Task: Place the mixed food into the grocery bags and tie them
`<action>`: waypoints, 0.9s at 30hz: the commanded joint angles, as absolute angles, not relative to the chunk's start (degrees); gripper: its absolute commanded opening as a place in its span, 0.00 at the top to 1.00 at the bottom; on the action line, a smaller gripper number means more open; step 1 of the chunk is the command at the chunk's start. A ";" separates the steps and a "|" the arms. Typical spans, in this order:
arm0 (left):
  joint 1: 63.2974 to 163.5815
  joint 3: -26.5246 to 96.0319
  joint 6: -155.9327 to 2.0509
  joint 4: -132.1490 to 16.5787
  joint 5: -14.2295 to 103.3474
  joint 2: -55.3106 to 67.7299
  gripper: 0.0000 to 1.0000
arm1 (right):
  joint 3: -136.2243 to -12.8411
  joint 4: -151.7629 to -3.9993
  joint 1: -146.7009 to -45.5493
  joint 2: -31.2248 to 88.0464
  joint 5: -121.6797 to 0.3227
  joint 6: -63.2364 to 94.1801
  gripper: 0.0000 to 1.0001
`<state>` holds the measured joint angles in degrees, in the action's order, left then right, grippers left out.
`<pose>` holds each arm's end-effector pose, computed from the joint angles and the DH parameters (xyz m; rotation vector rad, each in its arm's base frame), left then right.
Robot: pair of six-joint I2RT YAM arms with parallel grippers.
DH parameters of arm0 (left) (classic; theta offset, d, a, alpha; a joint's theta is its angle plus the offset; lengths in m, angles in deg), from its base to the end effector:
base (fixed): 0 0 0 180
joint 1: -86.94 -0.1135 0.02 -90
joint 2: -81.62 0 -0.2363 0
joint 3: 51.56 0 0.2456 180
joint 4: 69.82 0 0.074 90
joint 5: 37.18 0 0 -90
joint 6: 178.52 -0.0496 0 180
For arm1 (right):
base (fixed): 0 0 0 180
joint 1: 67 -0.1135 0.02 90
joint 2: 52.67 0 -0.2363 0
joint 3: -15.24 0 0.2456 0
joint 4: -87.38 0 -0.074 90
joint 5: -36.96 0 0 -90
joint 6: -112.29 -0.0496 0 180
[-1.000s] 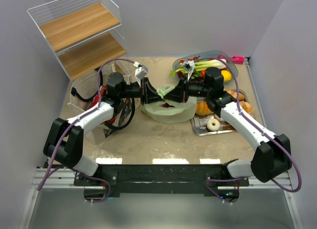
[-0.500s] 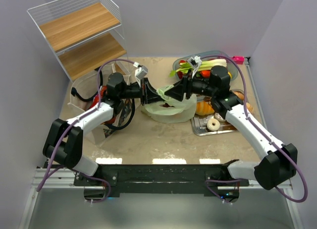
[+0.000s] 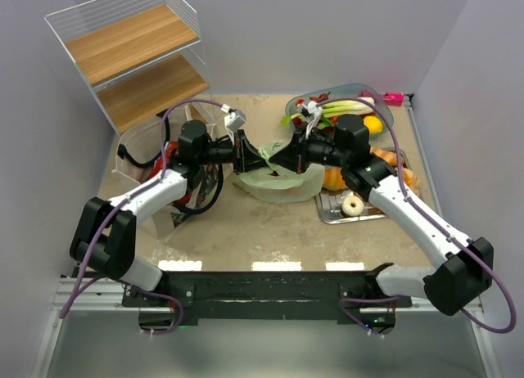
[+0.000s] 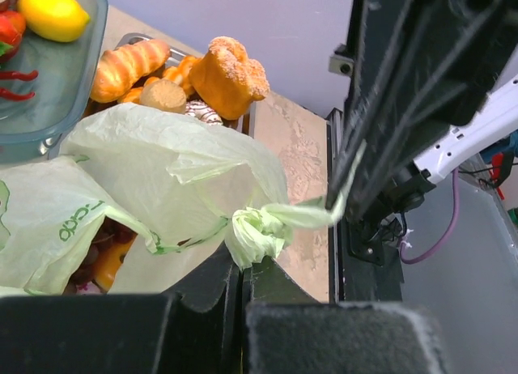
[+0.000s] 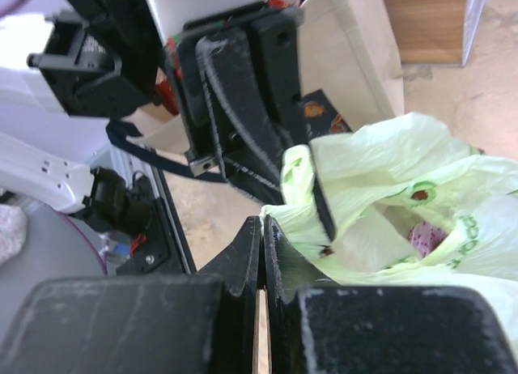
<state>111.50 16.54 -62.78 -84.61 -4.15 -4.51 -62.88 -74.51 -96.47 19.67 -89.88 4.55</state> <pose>0.2906 -0.1785 0.2675 0.8123 1.6252 -1.4434 0.2498 0.1753 0.3391 -0.6751 1.7704 1.1485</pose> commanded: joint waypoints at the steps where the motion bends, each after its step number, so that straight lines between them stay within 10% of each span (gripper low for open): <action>1: 111.64 18.13 -65.14 -82.06 0.69 -3.02 1.00 | -61.05 -69.69 -100.65 17.11 -83.47 7.78 1.00; 27: 111.64 17.87 -60.84 -86.00 -8.35 -5.22 0.95 | -56.03 -72.76 -103.82 21.60 -68.86 9.54 1.00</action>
